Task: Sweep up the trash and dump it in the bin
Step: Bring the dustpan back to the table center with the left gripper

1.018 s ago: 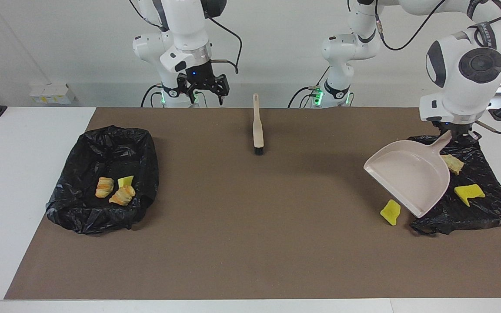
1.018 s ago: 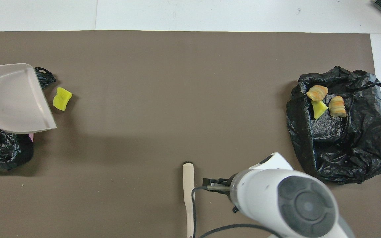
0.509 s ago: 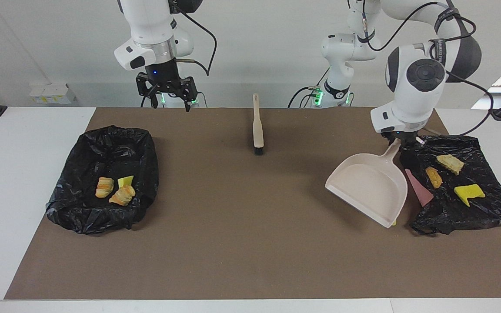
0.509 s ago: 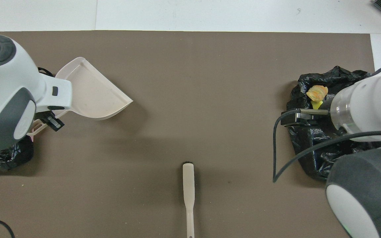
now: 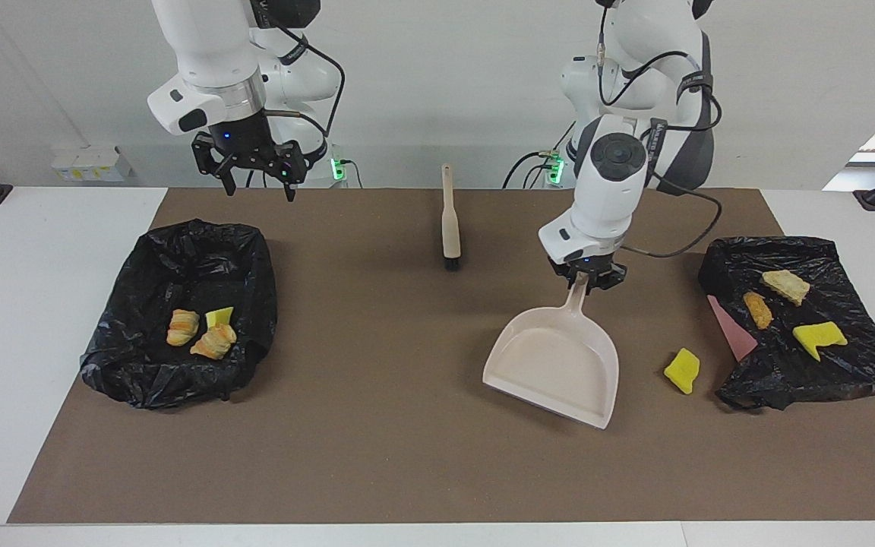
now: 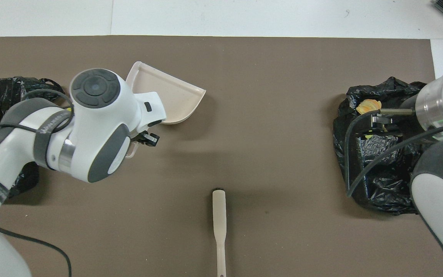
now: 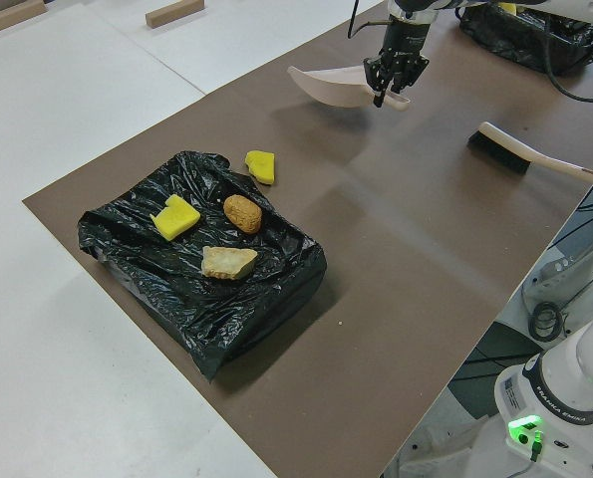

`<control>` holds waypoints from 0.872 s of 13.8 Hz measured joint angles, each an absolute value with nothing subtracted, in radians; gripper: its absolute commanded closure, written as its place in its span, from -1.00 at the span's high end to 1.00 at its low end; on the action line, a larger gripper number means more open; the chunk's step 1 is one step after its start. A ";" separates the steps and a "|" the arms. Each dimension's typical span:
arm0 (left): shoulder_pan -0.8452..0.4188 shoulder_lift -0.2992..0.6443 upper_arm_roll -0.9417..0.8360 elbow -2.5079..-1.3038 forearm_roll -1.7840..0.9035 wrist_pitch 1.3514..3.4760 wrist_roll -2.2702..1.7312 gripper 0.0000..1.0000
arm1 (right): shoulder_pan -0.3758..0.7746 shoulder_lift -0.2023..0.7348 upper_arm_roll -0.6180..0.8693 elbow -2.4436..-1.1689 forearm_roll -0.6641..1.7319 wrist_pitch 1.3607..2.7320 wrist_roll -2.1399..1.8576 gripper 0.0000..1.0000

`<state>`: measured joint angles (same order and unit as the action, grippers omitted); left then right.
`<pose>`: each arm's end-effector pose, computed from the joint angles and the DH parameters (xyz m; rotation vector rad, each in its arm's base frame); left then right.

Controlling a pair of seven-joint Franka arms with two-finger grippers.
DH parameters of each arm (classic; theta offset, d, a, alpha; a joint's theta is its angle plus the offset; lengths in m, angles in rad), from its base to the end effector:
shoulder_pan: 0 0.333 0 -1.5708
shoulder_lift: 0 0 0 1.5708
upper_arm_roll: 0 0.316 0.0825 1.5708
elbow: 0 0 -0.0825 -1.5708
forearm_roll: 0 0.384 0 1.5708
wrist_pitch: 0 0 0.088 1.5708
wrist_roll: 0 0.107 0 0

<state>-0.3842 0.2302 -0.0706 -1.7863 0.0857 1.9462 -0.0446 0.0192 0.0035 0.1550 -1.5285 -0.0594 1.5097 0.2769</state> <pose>0.5559 -0.2626 0.4183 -2.9880 0.6731 0.0795 0.5426 0.0886 0.6373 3.0750 -0.1626 -0.0132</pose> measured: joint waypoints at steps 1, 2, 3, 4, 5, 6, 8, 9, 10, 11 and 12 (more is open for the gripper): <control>-0.417 0.254 -0.071 -1.787 0.069 1.989 -0.120 -1.00 | 0.010 0.003 0.155 -1.534 -0.059 1.505 0.268 1.00; -0.450 0.275 -0.071 -1.787 0.049 2.027 -0.177 -1.00 | -0.003 -0.001 0.156 -1.545 -0.059 1.503 0.244 1.00; -0.483 0.292 -0.071 -1.787 0.032 2.057 -0.227 -1.00 | -0.020 -0.007 0.156 -1.560 -0.059 1.505 0.212 1.00; -0.508 0.305 -0.071 -1.787 0.019 2.081 -0.277 -1.00 | -0.038 -0.013 0.156 -1.573 -0.059 1.509 0.185 1.00; -0.528 0.313 -0.071 -1.787 0.011 2.097 -0.320 -1.00 | -0.053 -0.017 0.156 -1.581 -0.059 1.513 0.166 1.00; -0.551 0.322 -0.071 -1.787 0.006 2.107 -0.367 -1.00 | -0.062 -0.022 0.156 -1.590 -0.059 1.517 0.155 1.00; -0.598 0.342 -0.071 -1.788 0.006 2.134 -0.455 0.98 | -0.064 -0.034 0.158 -1.614 -0.055 1.543 0.152 1.00; -0.612 0.349 -0.071 -1.787 0.006 2.139 -0.475 1.00 | -0.064 -0.042 0.160 -1.629 -0.052 1.555 0.152 1.00; -0.616 0.351 -0.070 -1.787 0.006 2.142 -0.483 1.00 | -0.064 -0.052 0.161 -1.645 -0.049 1.565 0.152 1.00; -0.613 0.349 -0.063 -1.784 0.006 2.142 -0.485 1.00 | -0.063 -0.063 0.161 -1.661 -0.047 1.576 0.152 1.00; -0.601 0.344 -0.053 -1.781 0.006 2.141 -0.485 1.00 | -0.063 -0.072 0.161 -1.673 -0.045 1.581 0.152 1.00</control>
